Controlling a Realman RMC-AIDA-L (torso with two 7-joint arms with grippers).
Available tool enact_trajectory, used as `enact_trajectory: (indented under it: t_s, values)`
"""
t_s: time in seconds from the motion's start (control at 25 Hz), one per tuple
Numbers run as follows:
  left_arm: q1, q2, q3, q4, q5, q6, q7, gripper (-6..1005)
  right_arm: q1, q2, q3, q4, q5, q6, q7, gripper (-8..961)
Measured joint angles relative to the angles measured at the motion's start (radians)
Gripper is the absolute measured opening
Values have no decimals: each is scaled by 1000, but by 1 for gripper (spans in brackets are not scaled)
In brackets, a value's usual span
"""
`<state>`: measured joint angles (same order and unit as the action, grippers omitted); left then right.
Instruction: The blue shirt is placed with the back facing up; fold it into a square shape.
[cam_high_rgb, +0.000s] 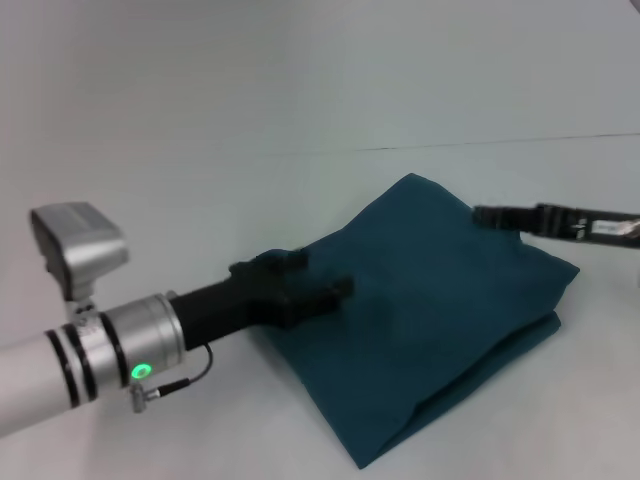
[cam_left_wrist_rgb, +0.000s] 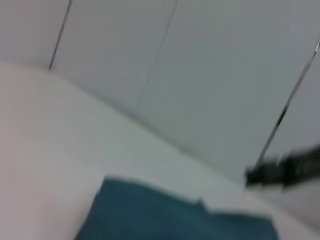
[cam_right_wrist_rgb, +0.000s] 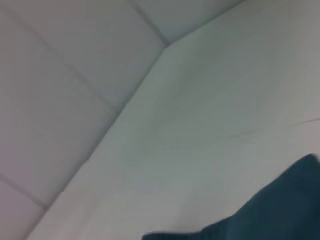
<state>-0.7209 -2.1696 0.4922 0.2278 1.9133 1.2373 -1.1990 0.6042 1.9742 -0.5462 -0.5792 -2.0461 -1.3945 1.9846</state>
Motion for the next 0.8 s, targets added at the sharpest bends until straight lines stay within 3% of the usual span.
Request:
enact_trajectory:
  t_s: [0.32,0.52,0.8]
  values:
    - [41,2,-16,24,-70,16,0,887,42,71,-200,10,-4,132,-142,254]
    - [47,2,-16,27,-75,16,-1,887,50,85,-325,36,-5,262,-145,57]
    - [50,1,-17,28,-76,16,0,888,56,95,-415,64,-5,446,-152,3]
